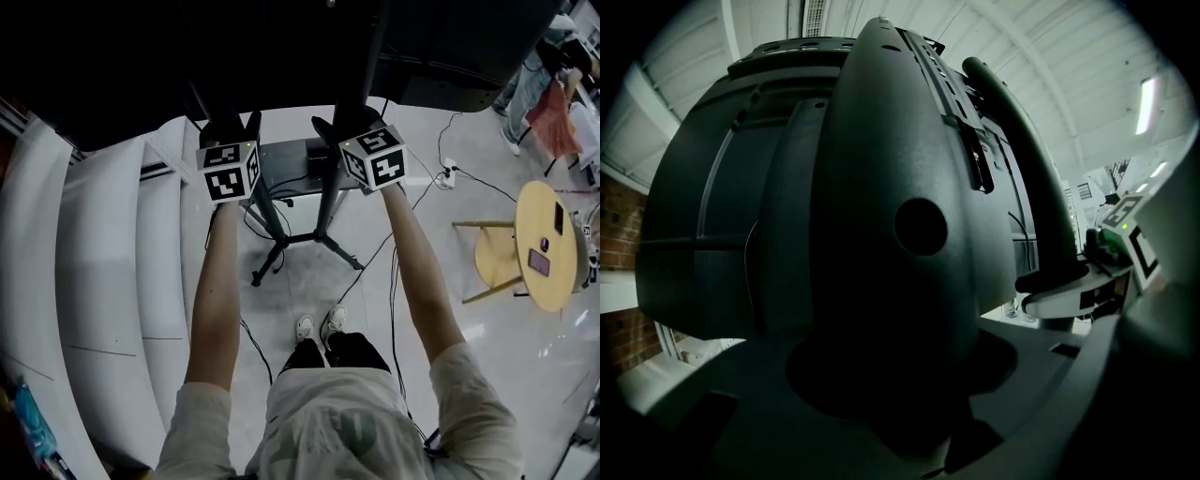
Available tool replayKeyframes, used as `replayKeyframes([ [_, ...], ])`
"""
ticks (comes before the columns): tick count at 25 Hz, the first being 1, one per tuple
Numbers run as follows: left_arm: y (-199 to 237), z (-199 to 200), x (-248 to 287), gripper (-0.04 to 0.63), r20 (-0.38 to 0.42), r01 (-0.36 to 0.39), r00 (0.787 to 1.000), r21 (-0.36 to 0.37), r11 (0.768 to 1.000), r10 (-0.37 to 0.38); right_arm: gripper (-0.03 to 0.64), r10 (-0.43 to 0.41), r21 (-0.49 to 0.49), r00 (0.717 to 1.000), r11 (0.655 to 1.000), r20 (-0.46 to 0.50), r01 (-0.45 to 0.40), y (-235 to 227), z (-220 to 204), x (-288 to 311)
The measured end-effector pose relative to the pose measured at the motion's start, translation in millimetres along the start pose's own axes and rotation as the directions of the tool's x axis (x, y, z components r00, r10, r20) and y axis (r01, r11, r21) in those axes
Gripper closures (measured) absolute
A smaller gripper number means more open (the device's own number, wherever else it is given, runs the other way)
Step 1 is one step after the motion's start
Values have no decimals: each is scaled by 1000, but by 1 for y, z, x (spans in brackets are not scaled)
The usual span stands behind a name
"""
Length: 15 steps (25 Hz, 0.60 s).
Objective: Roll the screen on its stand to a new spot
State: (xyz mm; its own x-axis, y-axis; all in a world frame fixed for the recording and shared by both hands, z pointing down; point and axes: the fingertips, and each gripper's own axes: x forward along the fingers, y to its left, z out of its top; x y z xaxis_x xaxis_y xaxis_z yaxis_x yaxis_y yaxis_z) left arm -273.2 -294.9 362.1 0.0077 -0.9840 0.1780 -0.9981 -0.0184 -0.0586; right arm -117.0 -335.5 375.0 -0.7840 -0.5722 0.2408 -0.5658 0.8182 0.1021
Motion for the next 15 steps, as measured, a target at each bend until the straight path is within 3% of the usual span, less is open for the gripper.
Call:
replayKeyframes([
  [15, -28, 0, -69, 368, 24, -8, 1000, 5, 1000, 8, 370, 15, 18, 999, 1000, 37, -16, 40, -2, -63],
])
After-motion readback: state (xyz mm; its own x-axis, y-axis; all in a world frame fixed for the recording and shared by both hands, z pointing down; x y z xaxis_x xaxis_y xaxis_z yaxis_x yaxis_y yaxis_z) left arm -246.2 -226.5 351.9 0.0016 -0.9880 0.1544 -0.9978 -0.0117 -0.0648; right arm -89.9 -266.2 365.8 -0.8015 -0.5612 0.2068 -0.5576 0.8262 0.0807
